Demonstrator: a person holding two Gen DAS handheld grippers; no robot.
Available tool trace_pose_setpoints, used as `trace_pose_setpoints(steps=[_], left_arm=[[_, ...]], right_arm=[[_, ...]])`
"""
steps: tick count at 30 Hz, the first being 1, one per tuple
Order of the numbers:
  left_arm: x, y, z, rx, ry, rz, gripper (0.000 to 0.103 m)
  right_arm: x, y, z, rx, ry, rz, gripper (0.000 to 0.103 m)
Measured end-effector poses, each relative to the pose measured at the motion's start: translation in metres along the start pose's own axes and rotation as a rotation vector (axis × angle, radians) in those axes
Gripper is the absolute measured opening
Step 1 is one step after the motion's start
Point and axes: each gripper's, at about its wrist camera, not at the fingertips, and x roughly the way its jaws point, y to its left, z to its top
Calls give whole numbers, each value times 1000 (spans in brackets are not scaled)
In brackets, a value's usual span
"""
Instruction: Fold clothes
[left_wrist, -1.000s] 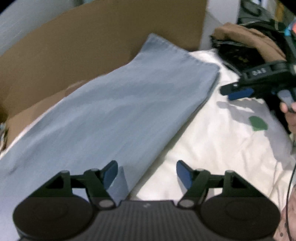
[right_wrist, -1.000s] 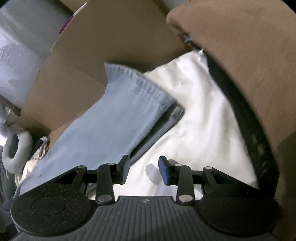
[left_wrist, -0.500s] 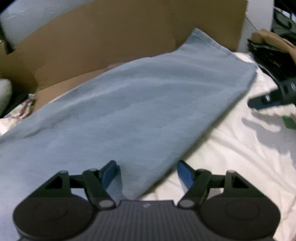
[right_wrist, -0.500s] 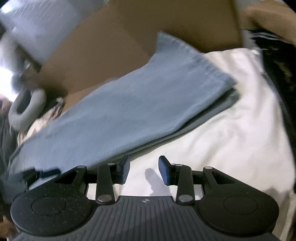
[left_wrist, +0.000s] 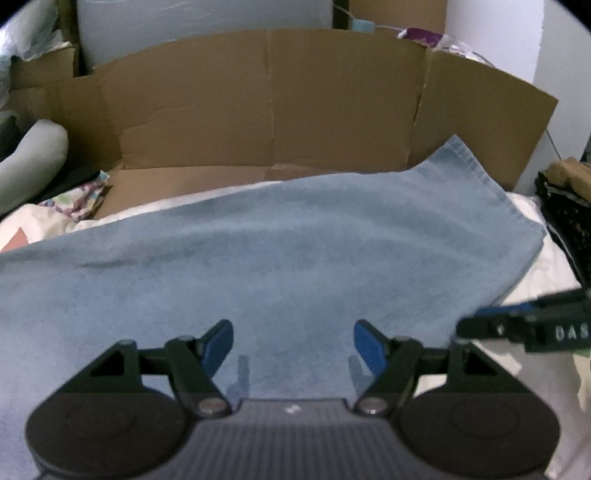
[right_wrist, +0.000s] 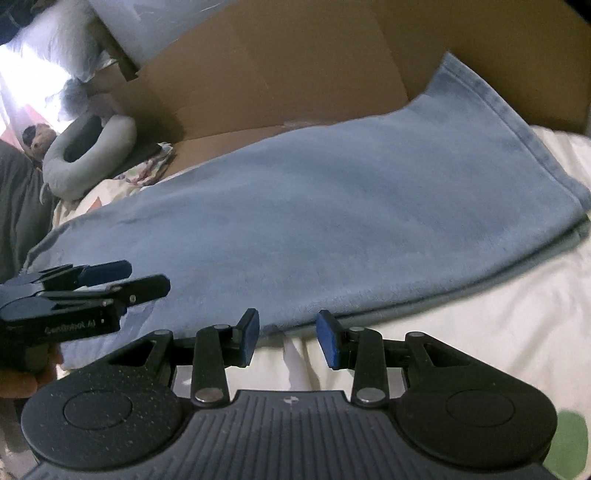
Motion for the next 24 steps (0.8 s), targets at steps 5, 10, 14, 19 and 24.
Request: trace_pose_setpoints(steps=[5,10,14,19,24], left_arm=[[0,2,-4,-10,8,1,75],[-10,3,-17,22,31,-10,75],[-22,14,-38,21,57,15,74],[-39,33,-58,-23,82,97,74],[-49,44,-73,-41,96,174,78]], right_arm=[[9,2,4,-22,12,-7,41],[12,-6,-6,-7,54,0,41],[11,-10,-17,-3,78,12,41],[3,-14,-19,11,74,21,41],[-4,-21,-21,41,67,18,41]])
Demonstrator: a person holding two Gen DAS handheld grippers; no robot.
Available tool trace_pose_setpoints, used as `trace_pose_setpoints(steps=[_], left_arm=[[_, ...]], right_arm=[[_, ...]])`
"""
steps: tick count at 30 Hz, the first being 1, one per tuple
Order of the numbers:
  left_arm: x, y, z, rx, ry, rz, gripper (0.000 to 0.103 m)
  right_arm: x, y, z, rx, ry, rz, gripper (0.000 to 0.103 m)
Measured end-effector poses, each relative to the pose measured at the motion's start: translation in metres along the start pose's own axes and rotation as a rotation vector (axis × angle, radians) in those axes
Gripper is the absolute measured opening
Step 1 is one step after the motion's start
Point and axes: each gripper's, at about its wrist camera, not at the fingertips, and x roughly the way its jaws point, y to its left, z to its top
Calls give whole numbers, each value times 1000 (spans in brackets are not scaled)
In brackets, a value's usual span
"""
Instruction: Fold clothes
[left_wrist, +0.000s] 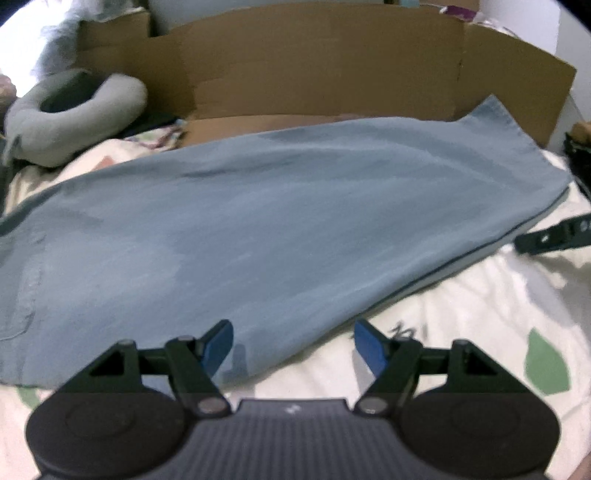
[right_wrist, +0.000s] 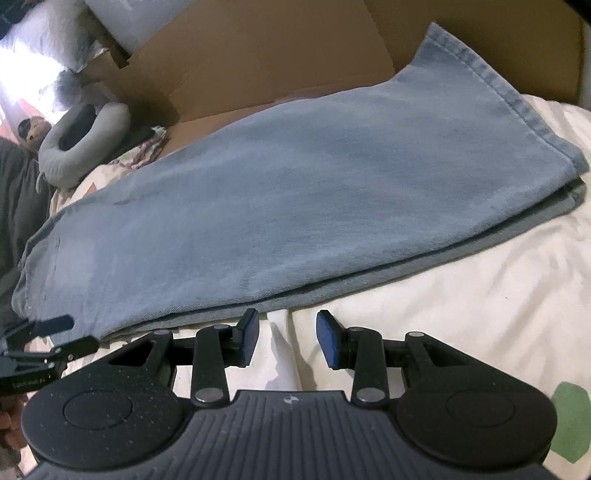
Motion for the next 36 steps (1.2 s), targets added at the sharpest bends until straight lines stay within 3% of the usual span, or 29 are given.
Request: trace_pose_setpoints(steps=[5,12,19,25,32,36], left_arm=[[17,8,-17,59,47,103,80],[17,29,-18,33,23,173,81],[-3,54,-21,-61,-74,256,84],[12,67,-34,-158,-33,323,85],[14,80,-49,-116,-34,454,94],[4,84,-56,-99,-73,528,95]], right_arm=[[-4,-6,-2,11,2,-10,41],[-4,-12,-7,17,16,-18,41],[-5,-16,-10,15,17,-14,41],[-6,-16,-11,6,15,-17,41],[-6,-17,-12,6,15,-15,41],[-6,-17,-11,4,15,-17,41]])
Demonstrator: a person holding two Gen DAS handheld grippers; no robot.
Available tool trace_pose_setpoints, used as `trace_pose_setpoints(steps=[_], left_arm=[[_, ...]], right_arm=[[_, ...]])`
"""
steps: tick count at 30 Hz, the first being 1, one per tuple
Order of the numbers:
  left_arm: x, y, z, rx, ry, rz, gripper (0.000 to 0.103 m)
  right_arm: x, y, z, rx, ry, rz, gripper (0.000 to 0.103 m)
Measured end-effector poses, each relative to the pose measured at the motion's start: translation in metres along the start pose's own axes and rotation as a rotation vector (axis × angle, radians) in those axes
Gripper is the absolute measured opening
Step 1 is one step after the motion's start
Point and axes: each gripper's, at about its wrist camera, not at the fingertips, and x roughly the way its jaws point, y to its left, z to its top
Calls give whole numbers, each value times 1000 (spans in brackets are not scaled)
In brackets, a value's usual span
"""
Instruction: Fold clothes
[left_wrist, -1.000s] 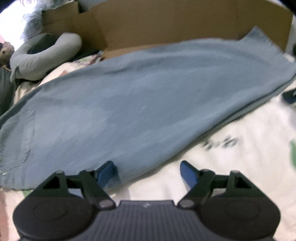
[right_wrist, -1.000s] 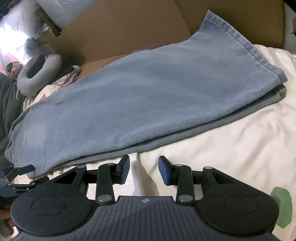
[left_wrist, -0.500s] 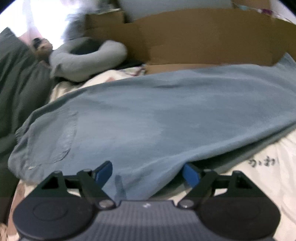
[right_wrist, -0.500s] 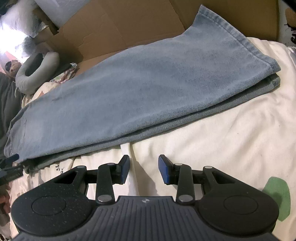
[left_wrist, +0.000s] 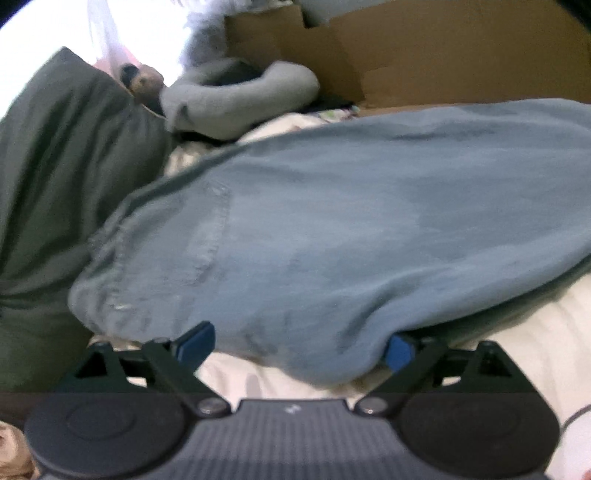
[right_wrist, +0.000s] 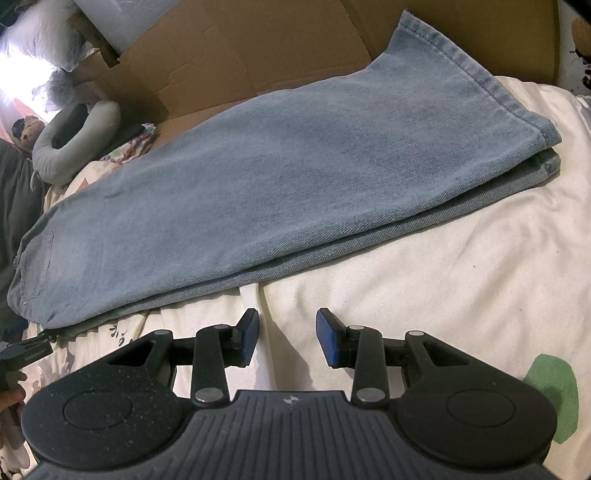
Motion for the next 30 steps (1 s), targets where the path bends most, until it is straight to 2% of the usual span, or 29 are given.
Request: trace_pose_setpoints(steps=[3,6,8,12,13,19,25,28,30], left_arm=[[-7,8,2,-33,-50,58,94],[-8,19,6,-105,-60,87,94],[-3,24,9,-164,-35,95,94],[12,46,10,-387,37,51,92],[13,50,11,-417,37,49,92],[14,65,23,-393,-22,80,94],[29,70,11,-555,92,0,94],[39,65,3,-605,156,-52,85],[44,59,-2,-605,187,-81,67]], right_arm=[[0,0,0,0,-1,0,41],[0,-1,-1,-2,-2,-1,41],[0,-1,-1,-2,-1,-2,41],[-1,-1,-1,-5,1,-1,41],[-1,-1,-1,-7,1,0,41],[-2,-3,-1,-17,2,5,41],[-1,-3,0,-15,1,4,41],[-2,-3,-1,-13,1,4,41],[-2,-2,-1,-13,1,3,41]])
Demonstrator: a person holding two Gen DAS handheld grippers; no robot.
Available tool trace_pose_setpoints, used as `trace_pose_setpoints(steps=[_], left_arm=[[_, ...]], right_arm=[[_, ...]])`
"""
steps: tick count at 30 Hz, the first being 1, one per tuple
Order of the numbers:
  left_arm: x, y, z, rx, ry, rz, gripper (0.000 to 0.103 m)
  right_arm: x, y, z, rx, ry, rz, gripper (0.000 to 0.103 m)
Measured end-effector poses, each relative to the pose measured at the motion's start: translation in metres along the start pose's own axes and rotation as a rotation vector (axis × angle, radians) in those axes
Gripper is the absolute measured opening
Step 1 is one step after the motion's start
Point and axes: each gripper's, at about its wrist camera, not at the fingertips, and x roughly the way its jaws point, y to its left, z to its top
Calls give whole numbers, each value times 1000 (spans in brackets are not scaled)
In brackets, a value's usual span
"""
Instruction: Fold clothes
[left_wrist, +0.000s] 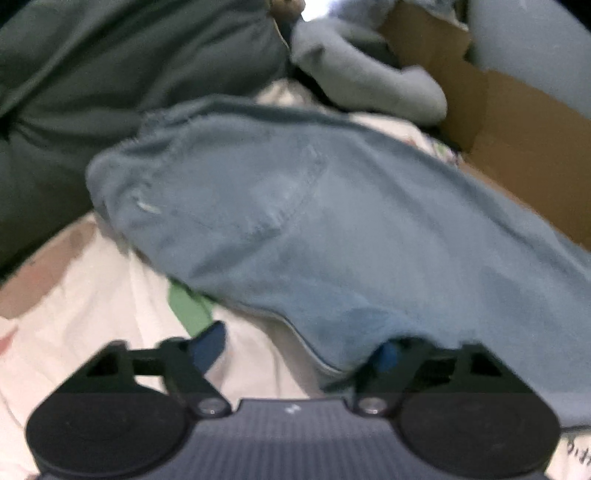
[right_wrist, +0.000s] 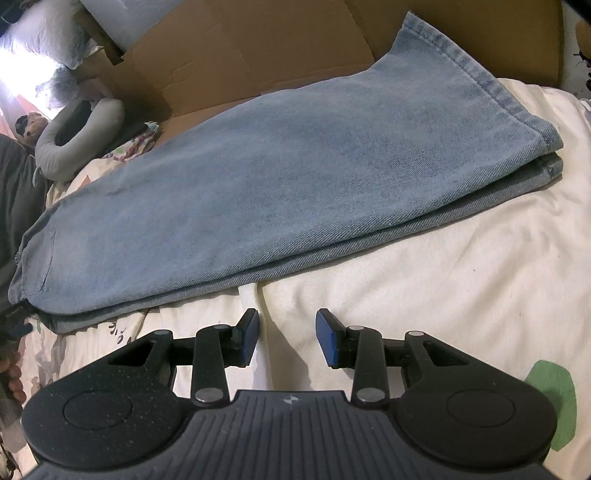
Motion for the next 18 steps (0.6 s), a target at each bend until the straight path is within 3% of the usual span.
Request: trace_pose_setpoints(steps=[6,9,18], left_arm=[[1,-6,-13,76,42,-63,24],[-9,-5,-17,109,33,-64,19],[-21,-6,-22,162,20,-63,18]], right_arm=[[-1,0,1,0,1,-1,41],[-1,-1,1,0,0,-1,41],[-12,-14,9,70,-54,-20,41]])
